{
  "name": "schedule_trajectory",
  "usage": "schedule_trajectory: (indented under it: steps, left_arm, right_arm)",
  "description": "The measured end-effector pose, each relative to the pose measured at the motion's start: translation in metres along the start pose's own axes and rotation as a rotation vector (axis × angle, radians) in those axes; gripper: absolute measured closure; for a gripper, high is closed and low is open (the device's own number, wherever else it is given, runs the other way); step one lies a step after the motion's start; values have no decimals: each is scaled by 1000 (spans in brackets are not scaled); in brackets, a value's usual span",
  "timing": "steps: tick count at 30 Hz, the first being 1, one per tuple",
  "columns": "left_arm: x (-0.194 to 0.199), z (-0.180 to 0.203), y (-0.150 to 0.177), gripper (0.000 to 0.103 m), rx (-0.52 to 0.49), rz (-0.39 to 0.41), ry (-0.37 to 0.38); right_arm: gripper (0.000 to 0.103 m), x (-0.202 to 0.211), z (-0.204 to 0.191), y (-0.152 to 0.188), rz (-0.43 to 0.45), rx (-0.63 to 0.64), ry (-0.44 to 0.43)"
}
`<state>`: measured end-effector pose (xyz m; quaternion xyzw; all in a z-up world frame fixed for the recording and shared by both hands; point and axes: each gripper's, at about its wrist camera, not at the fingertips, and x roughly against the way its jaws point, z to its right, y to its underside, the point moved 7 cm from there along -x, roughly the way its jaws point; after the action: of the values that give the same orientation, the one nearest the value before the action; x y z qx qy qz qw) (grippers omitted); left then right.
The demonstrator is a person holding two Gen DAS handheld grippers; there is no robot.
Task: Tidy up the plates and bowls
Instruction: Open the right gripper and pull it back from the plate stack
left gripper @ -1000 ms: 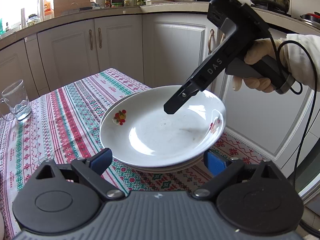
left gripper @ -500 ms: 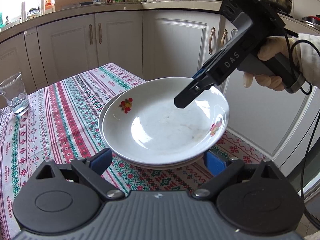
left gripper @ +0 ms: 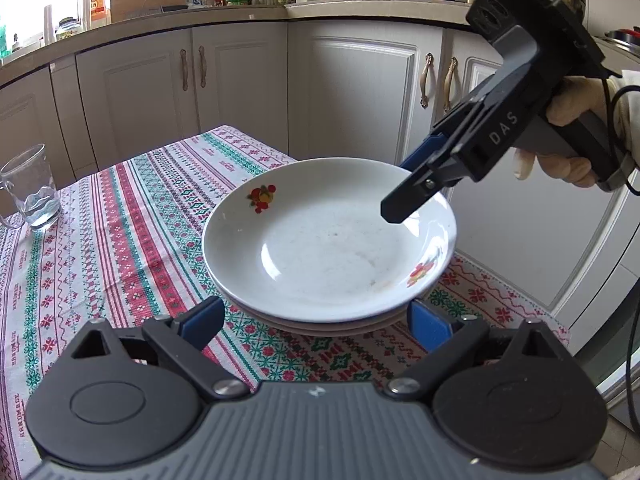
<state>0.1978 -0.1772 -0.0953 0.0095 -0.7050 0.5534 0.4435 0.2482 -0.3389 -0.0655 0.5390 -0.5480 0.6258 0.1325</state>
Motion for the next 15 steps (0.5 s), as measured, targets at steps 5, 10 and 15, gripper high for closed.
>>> schedule_trajectory:
  steps: [5, 10, 15]
  left_arm:
    - [2, -3, -3, 6, 1, 31, -13]
    - [5, -9, -4, 6, 8, 36, -29]
    - [8, -9, -2, 5, 10, 35, -31]
  right_arm:
    - [10, 0, -3, 10, -7, -1, 18]
    - [0, 11, -11, 9, 55, 6, 60]
    - [0, 21, -26, 6, 108, 54, 153]
